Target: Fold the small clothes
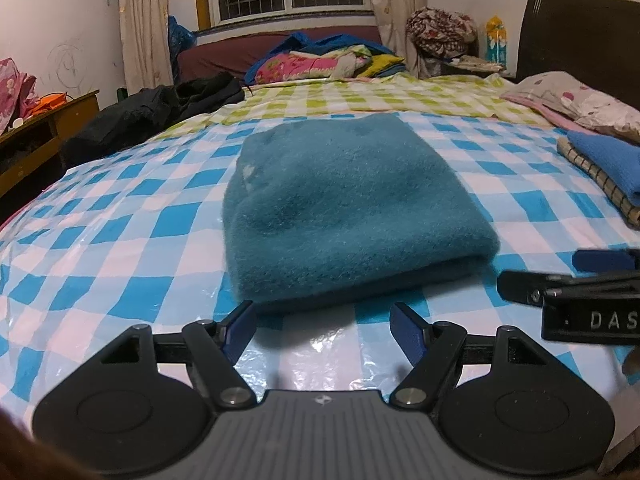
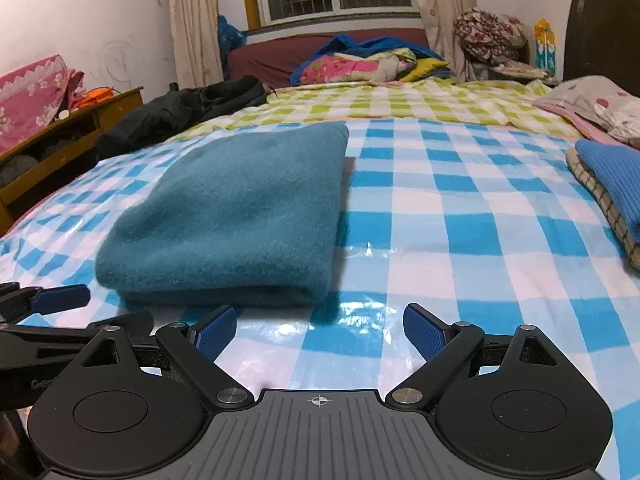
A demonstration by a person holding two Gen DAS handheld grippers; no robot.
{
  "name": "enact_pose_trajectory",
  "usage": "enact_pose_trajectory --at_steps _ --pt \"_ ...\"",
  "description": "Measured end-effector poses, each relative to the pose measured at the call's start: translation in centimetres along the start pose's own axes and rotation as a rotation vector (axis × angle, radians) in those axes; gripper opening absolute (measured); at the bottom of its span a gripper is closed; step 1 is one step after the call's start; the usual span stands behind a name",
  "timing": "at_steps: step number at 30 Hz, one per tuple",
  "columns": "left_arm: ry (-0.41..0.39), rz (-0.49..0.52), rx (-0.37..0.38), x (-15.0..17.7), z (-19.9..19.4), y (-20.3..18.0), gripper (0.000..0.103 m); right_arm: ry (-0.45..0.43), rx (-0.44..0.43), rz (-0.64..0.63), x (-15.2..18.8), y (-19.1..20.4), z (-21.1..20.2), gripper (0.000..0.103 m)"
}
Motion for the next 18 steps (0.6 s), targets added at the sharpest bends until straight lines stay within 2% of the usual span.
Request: enact_pose_trajectory --at_steps 6,18 --pt "-0.021 0.032 -0.012 0.3 -0.1 0.2 0.087 0.025 0.048 -0.006 0.7 0.0 0.0 0.092" --pt "-0.028 0.01 -0.027 1.3 0.0 1.3 0.089 0.049 0.074 -0.073 1.6 1.5 -0.2 0.092"
Point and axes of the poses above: each gripper's, at about its wrist camera, not at the fingertips, and z roughly the way its jaws point, y to its left, x to its underside, the point moved 7 cm from there along z, roughly the way its jaws point, and after that the axes turned 14 degrees about x, right-handed, at the moved point
